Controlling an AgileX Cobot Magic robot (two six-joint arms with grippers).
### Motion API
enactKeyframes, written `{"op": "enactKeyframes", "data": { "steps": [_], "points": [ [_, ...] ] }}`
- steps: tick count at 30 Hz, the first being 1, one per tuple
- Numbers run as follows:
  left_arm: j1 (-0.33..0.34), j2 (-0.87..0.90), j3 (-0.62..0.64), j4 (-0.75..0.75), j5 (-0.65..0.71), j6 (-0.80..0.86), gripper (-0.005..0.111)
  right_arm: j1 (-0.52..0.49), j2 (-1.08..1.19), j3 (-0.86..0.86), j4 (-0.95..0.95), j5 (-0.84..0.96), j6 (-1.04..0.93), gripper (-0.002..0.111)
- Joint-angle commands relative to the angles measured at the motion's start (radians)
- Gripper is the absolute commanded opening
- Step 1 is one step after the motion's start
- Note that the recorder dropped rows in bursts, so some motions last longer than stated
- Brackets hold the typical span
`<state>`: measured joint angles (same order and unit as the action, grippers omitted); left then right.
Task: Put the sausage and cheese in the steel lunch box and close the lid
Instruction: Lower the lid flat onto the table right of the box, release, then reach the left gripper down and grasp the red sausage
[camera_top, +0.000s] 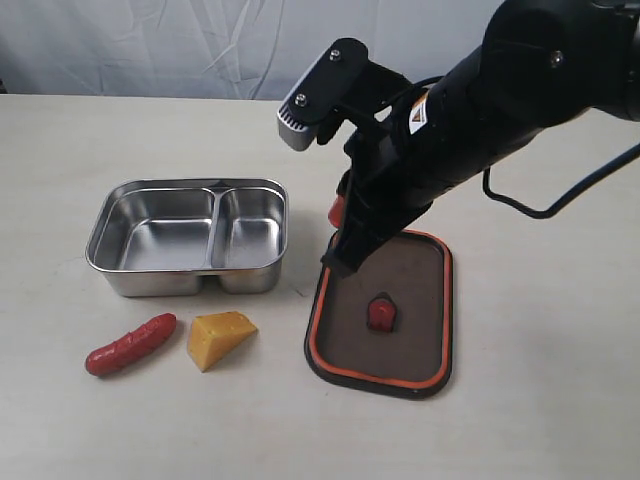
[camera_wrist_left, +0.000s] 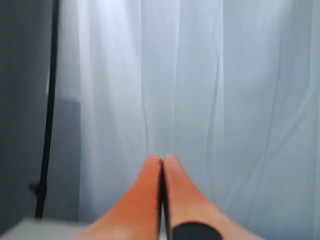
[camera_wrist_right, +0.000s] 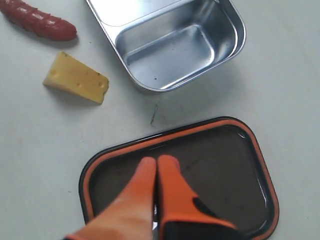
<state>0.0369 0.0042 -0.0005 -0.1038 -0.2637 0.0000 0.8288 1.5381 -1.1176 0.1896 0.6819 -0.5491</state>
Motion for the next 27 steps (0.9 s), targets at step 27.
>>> {"op": "enactKeyframes", "data": {
  "steps": [27],
  "points": [
    [0.001,1.283,-0.840,-0.263,1.259,0.429,0.000,-0.002,-0.009,0.001,-0.075,0.000,0.106,0.000]
  ]
}}
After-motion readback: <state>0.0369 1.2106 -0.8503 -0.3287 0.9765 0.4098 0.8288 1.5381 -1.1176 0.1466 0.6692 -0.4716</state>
